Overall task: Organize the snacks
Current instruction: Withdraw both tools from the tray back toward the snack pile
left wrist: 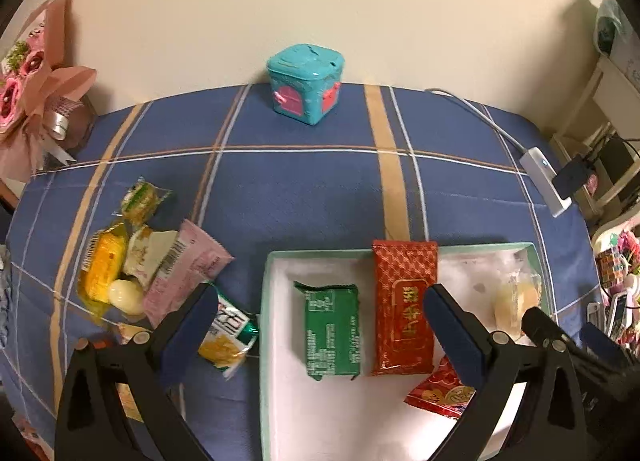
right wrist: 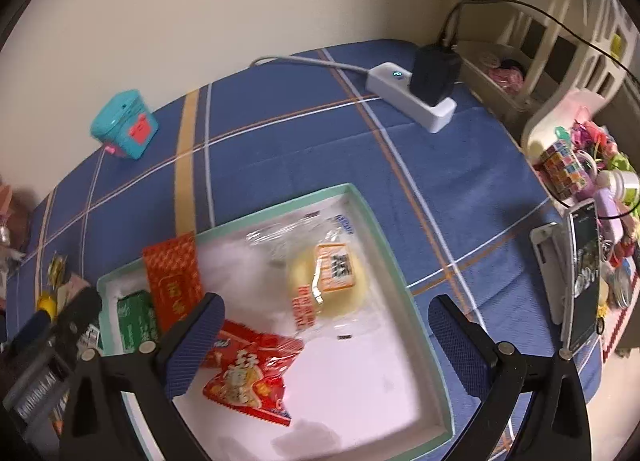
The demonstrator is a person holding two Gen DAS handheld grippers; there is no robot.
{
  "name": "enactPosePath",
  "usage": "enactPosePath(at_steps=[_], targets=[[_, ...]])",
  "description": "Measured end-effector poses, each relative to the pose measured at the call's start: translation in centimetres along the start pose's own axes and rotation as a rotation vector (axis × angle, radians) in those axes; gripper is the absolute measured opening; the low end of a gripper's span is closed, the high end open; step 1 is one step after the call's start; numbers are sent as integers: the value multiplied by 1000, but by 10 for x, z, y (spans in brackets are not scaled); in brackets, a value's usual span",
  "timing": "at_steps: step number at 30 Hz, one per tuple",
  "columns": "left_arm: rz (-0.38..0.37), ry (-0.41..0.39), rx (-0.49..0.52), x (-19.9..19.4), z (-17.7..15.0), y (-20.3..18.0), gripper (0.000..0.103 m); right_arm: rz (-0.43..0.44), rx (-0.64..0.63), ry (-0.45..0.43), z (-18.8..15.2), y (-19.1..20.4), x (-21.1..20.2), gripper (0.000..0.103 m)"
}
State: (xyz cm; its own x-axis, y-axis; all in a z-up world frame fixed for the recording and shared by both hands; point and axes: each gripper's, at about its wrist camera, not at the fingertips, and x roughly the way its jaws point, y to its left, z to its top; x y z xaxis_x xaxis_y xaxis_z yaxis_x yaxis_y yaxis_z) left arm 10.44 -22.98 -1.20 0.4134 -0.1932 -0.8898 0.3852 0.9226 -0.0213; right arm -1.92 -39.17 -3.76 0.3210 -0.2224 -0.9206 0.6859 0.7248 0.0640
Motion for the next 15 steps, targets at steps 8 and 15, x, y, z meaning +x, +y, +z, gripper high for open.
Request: enactPosePath(at_steps=[8, 15], targets=[[55, -26, -36, -21, 3, 13, 102, 42, -56, -19, -1, 15, -4, 103], [66, -7, -21, -19, 0, 8, 102, 13, -48, -31, 1, 2, -7, 103]])
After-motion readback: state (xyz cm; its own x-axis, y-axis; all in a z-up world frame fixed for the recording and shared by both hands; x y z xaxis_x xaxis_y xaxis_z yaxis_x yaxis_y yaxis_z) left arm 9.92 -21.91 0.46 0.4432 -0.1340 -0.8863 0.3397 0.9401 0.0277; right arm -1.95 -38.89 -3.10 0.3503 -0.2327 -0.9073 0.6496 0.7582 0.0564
